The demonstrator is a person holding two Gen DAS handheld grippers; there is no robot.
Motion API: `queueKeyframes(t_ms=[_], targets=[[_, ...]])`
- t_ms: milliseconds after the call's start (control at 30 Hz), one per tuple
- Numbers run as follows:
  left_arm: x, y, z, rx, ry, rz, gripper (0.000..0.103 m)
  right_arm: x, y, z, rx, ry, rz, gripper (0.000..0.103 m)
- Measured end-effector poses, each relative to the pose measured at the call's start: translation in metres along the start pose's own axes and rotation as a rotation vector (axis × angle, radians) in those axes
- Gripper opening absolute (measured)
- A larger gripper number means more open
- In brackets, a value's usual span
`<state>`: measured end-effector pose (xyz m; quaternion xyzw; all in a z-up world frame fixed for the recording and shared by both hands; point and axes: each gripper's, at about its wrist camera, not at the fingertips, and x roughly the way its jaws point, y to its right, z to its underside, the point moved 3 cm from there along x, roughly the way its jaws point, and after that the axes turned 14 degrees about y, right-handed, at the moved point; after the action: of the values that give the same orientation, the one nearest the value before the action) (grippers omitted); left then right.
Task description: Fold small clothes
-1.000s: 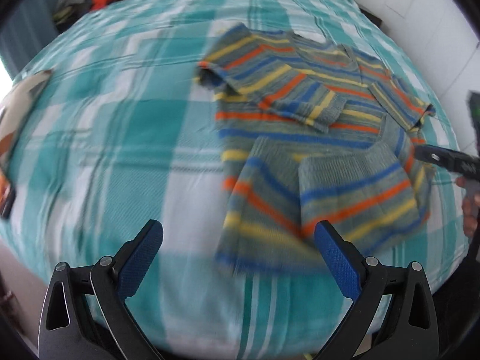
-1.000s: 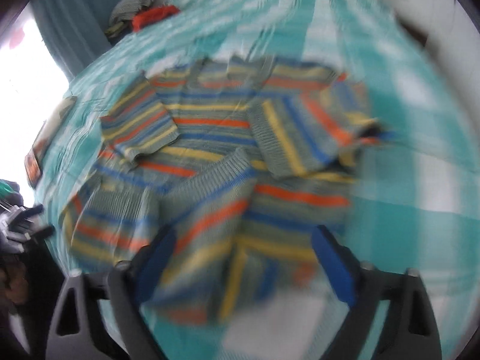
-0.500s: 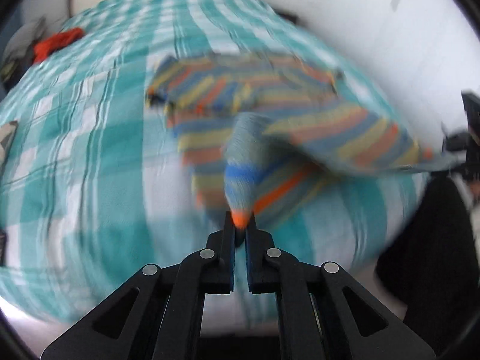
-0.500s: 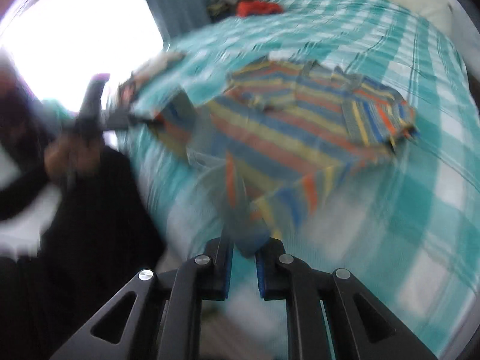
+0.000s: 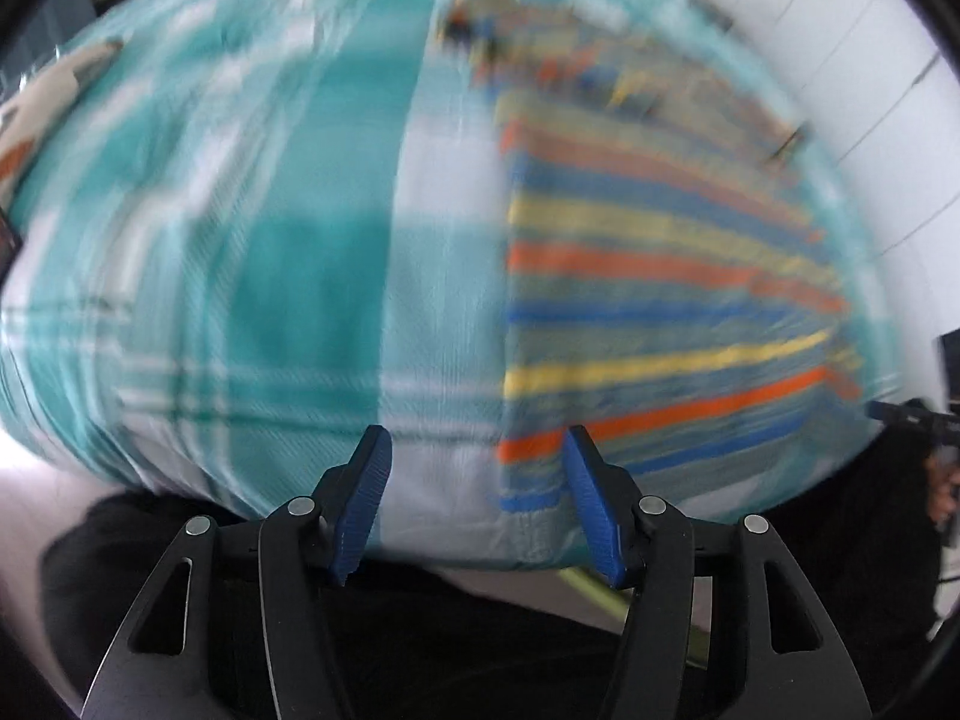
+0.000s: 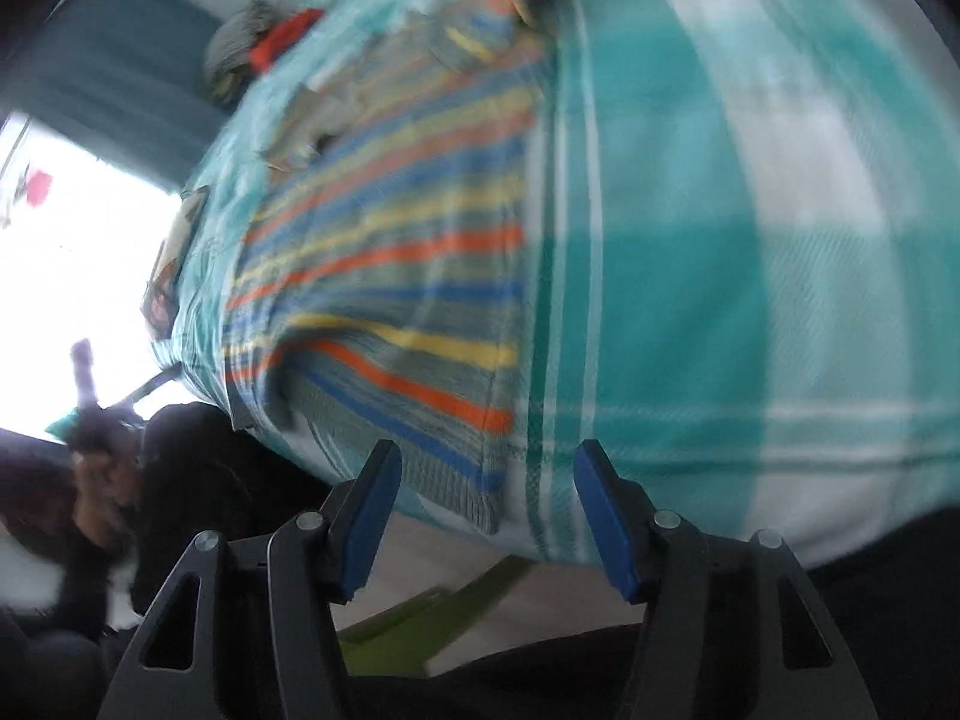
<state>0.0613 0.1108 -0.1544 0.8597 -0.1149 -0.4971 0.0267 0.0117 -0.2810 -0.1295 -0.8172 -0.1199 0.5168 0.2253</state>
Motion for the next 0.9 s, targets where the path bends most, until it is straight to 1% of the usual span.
queueKeyframes(t_ms=[33, 67, 100, 133, 167, 200, 233, 267, 300, 333, 367, 433, 467, 533, 600, 667, 700, 733, 767, 833, 900], targets=[[0.015, 0.006, 0.01, 0.011, -0.058, -0.036, 0.061, 0.011, 0.0, 0.006, 0.007, -0.038, -0.01, 0.06], [0.023, 0.009, 0.014, 0.018, -0.084, -0.053, 0.061, 0.024, -0.003, 0.013, -0.005, -0.075, -0.022, 0.06], [0.029, 0.013, 0.018, 0.027, -0.098, -0.073, 0.064, 0.031, -0.007, 0.016, -0.014, -0.083, -0.03, 0.06], [0.03, 0.016, 0.02, 0.034, -0.082, -0.09, 0.067, 0.035, -0.011, 0.015, -0.017, -0.066, -0.033, 0.06], [0.029, 0.019, 0.02, 0.03, -0.066, -0.096, 0.067, 0.037, -0.015, 0.011, -0.007, -0.033, -0.047, 0.057], [0.028, 0.02, 0.02, 0.021, -0.059, -0.097, 0.064, 0.036, -0.016, 0.007, 0.004, 0.0, -0.061, 0.051], [0.027, 0.022, 0.02, 0.003, -0.048, -0.074, 0.038, 0.036, -0.017, 0.004, 0.006, 0.028, -0.068, 0.02], [0.026, 0.024, 0.021, -0.018, -0.05, -0.021, 0.015, 0.037, -0.017, 0.003, -0.004, 0.033, -0.042, 0.005], [0.024, 0.027, 0.024, -0.03, -0.07, 0.018, 0.002, 0.037, -0.016, 0.003, -0.005, 0.024, -0.02, 0.005], [0.019, 0.029, 0.024, -0.02, -0.062, 0.006, 0.001, 0.037, -0.015, 0.004, -0.001, 0.018, -0.016, 0.004], [0.013, 0.03, 0.023, -0.013, -0.059, 0.012, 0.0, 0.032, -0.016, 0.004, -0.005, 0.012, -0.005, 0.004], [-0.001, 0.029, 0.02, -0.015, -0.05, 0.019, 0.0, 0.019, -0.021, 0.003, -0.039, 0.004, 0.045, 0.004], [-0.012, 0.028, 0.018, -0.007, -0.039, 0.02, 0.0, 0.007, -0.025, 0.001, -0.059, 0.006, 0.076, 0.004], [-0.03, 0.026, 0.014, 0.024, -0.021, 0.012, 0.0, -0.009, -0.023, -0.006, -0.061, 0.013, 0.09, 0.004], [-0.037, 0.025, 0.014, 0.027, -0.021, 0.015, 0.0, -0.019, -0.031, -0.008, -0.074, 0.005, 0.1, 0.003], [-0.037, 0.024, 0.02, 0.051, -0.024, 0.0, 0.0, -0.02, -0.03, -0.007, -0.099, -0.021, 0.117, 0.003], [-0.038, 0.023, 0.023, 0.06, -0.027, -0.006, 0.0, -0.012, -0.031, -0.005, -0.12, -0.043, 0.141, 0.003], [-0.028, 0.024, 0.023, 0.067, -0.038, -0.021, 0.0, -0.005, -0.03, -0.003, -0.13, -0.057, 0.155, 0.003], [-0.023, 0.017, 0.02, 0.06, -0.047, -0.027, 0.0, -0.003, -0.025, -0.003, -0.131, -0.068, 0.162, 0.003], [-0.017, 0.014, 0.024, 0.036, -0.063, -0.029, 0.0, 0.009, -0.017, 0.0, -0.118, -0.091, 0.183, 0.003], [-0.024, 0.016, 0.024, 0.042, -0.056, -0.026, 0.0, 0.011, -0.017, 0.004, -0.122, -0.107, 0.185, 0.003]])
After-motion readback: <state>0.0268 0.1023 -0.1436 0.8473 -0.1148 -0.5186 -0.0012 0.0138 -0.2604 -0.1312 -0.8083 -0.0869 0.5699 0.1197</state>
